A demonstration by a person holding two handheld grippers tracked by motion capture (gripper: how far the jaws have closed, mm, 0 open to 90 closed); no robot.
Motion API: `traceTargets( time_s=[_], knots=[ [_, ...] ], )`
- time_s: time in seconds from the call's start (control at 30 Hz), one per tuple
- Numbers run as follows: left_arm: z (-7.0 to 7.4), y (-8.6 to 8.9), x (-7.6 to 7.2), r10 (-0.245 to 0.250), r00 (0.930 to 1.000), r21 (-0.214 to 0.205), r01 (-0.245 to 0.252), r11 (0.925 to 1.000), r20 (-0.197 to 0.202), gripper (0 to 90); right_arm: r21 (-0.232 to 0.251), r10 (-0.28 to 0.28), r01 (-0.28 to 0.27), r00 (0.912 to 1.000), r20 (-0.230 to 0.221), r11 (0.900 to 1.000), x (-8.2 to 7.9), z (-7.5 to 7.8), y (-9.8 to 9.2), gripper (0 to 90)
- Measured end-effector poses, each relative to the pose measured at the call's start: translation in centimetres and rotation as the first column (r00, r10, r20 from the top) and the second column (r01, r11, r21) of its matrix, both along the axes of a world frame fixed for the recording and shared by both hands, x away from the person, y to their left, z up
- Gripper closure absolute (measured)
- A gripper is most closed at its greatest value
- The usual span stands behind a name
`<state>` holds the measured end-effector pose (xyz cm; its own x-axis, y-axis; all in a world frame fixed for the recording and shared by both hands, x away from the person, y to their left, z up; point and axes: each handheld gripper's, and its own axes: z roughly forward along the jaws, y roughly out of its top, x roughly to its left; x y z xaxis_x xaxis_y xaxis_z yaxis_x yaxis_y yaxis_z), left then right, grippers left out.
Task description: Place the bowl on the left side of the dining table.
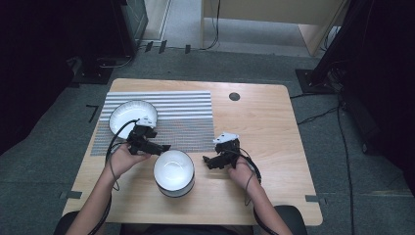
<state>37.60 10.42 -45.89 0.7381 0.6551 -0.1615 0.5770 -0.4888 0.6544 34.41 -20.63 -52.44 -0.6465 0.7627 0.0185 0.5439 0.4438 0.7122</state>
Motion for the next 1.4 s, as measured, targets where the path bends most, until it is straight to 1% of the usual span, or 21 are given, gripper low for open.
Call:
traceTargets(
  time_s=[0.1, 0.3, 0.77, 0.93, 1.1, 1.3, 1.4],
  knots=[
    [0.2, 0.0, -0.1, -0.006, 1.0, 0.005, 0.006, 1.0, -0.004, 14.5, 0.0, 0.0, 0.0, 1.0, 0.0, 1.0, 0.0, 0.0, 0.0, 0.0],
    [0.6, 0.2, -0.2, -0.003, 0.9999, 0.007, 0.003, 1.0, -0.012, 14.5, 0.001, 0.0, 0.0, 1.0, -0.001, 1.0, 0.0, 0.0, 0.0, 0.0],
    [1.8, 0.4, -0.7, -0.015, 0.9997, 0.003, 0.015, 0.9999, -0.018, 15.3, 0.0, 0.0, 0.0, 1.0, 0.0, 1.0, 0.0, 0.0, 0.0, 0.0],
    [2.2, 0.5, -0.9, -0.016, 0.9997, 0.026, 0.016, 0.9995, -0.019, 15.4, 0.0, 0.0, 0.0, 1.0, 0.0, 1.0, 0.0, 0.0, 0.0, 0.0],
    [2.5, 0.5, -1.0, -0.015, 0.9995, 0.026, 0.016, 0.9996, -0.027, 15.3, 0.0, 0.0, 0.0, 1.0, 0.0, 1.0, 0.0, 0.0, 0.0, 0.0],
    [3.1, 0.5, -1.3, -0.017, 0.9997, 0.037, 0.017, 0.9992, -0.015, 15.3, 0.001, 0.0, 0.0, 1.0, -0.001, 1.0, 0.0, 0.0, 0.0, 0.0],
    [3.3, 0.6, -1.3, -0.022, 0.9993, 0.03, 0.022, 0.9993, -0.03, 15.4, 0.001, 0.0, 0.0, 1.0, -0.001, 1.0, 0.0, 0.0, 0.0, 0.0]
  ],
)
